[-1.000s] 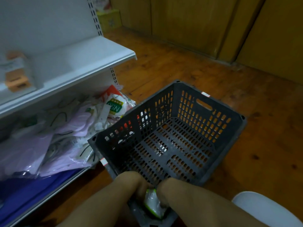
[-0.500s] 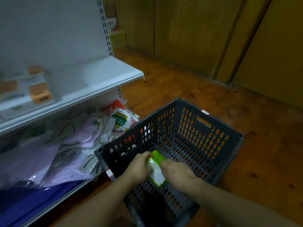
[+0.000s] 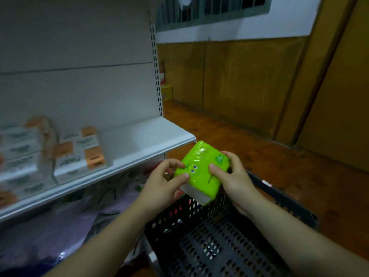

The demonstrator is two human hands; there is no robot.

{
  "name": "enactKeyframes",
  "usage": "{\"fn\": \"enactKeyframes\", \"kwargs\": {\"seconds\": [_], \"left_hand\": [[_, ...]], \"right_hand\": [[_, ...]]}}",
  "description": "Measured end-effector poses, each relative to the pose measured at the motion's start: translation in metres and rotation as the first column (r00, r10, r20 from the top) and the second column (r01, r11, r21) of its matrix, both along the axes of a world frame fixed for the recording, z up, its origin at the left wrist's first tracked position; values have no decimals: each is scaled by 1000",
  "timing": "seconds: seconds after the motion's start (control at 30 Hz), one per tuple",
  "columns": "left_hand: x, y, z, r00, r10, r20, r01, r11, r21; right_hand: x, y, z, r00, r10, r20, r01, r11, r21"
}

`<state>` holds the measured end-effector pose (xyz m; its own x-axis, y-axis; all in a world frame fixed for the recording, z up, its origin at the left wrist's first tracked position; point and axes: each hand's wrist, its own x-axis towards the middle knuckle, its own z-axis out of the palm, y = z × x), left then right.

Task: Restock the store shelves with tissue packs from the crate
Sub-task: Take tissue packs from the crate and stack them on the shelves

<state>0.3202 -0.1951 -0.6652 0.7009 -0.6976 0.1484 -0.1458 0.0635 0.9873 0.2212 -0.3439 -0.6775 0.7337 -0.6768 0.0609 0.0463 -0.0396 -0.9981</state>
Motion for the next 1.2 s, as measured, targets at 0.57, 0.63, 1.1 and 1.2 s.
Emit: {"fn": "enactKeyframes", "kwargs": {"seconds": [0.57,0.63,1.1,1.2], "left_hand": [[-58,-125,211,941,147,-306,-166,985,-37],[-68,-129,245,942,70,-327,-87,995,-37],[-52,-36,447,991,1,-137,-15,994,-108],[-44,10,494,990,43,-138,-63,988,-143]], "right_hand": [[-64,-66,202,942,-319,103,307,944,120],[-74,-69,233,934,-346,95,331,933,139],[-80,9,439,965,-252,79,263,942,-209],[-70,47,489,983,-180,20,178,933,-313]]}}
